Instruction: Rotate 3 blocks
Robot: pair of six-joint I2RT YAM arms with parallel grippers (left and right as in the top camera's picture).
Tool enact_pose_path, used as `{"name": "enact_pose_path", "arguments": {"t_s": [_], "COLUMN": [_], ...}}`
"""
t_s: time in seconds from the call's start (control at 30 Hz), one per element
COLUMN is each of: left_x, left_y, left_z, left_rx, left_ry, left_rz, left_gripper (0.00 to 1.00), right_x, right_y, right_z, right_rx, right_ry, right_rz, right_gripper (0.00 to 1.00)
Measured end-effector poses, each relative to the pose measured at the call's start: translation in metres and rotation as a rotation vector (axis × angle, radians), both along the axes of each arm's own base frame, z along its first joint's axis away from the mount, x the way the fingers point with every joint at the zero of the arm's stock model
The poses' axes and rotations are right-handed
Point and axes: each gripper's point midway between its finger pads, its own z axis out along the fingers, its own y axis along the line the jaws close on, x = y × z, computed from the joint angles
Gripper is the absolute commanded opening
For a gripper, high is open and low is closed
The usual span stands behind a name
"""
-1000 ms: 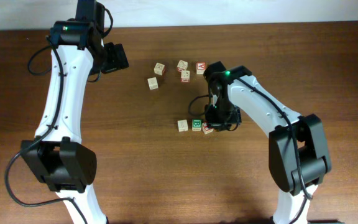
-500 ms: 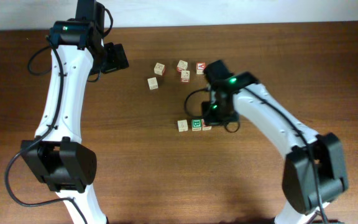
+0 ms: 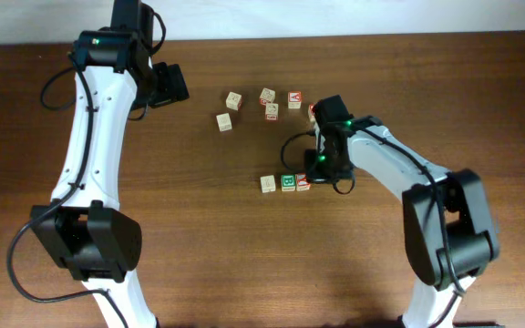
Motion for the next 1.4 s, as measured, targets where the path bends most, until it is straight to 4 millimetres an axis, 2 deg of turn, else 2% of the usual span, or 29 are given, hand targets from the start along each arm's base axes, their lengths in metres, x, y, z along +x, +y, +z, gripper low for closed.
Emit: {"name": "enact_pose_path", "arguments": {"t_s": [0.1, 0.2, 0.33, 0.47, 0.7, 0.77, 0.87, 0.97, 1.03, 1.07, 1.1, 1.17, 1.2, 1.23, 1.33, 1.4], "left_x": [0.000, 0.000, 0.000, 0.000, 0.000, 0.000, 0.000, 0.000, 0.000, -0.001, 0.000, 0.000, 0.000, 0.000, 0.000, 0.000], "left_y": [0.000, 0.000, 0.000, 0.000, 0.000, 0.000, 0.000, 0.000, 0.000, 0.000, 0.000, 0.000, 0.000, 0.000, 0.000, 0.000], "left_z": [0.000, 0.000, 0.000, 0.000, 0.000, 0.000, 0.000, 0.000, 0.000, 0.000, 0.000, 0.000, 0.000, 0.000, 0.000, 0.000], "left_rx": [0.000, 0.000, 0.000, 0.000, 0.000, 0.000, 0.000, 0.000, 0.000, 0.000, 0.000, 0.000, 0.000, 0.000, 0.000, 0.000], "left_ry": [0.000, 0.000, 0.000, 0.000, 0.000, 0.000, 0.000, 0.000, 0.001, 0.002, 0.001, 0.000, 0.000, 0.000, 0.000, 0.000], "left_rz": [0.000, 0.000, 0.000, 0.000, 0.000, 0.000, 0.000, 0.000, 0.000, 0.000, 0.000, 0.000, 0.000, 0.000, 0.000, 0.000], "left_gripper": [0.99, 0.99, 0.99, 0.99, 0.99, 0.99, 0.99, 0.99, 0.99, 0.99, 0.99, 0.99, 0.99, 0.99, 0.99, 0.99], "right_x": [0.000, -0.005, -0.004, -0.012, -0.020, -0.020, -0.016, 0.004, 0.032, 0.039, 0.040, 0.041, 0.040, 0.039, 0.032, 0.024], "right_y": [0.008, 0.025, 0.033, 0.052, 0.064, 0.064, 0.047, 0.050, 0.068, 0.085, 0.095, 0.134, 0.139, 0.146, 0.151, 0.155], "right_z": [0.000, 0.001, 0.001, 0.002, 0.002, 0.002, 0.003, 0.019, 0.037, 0.044, 0.047, 0.058, 0.058, 0.056, 0.025, 0.022], "right_rx": [0.033, 0.047, 0.055, 0.062, 0.070, 0.067, 0.023, 0.021, 0.068, 0.101, 0.119, 0.175, 0.182, 0.189, 0.164, 0.157], "right_ry": [0.001, -0.008, -0.024, -0.027, 0.005, 0.005, 0.015, -0.056, -0.181, -0.235, -0.260, -0.343, -0.351, -0.356, -0.299, -0.280], "right_rz": [0.010, 0.053, 0.068, 0.112, 0.028, 0.023, -0.008, 0.024, 0.067, 0.097, 0.116, 0.183, 0.194, 0.202, 0.214, 0.228], "right_gripper": [0.04, 0.04, 0.04, 0.04, 0.04, 0.04, 0.04, 0.04, 0.04, 0.04, 0.04, 0.04, 0.04, 0.04, 0.04, 0.04]}}
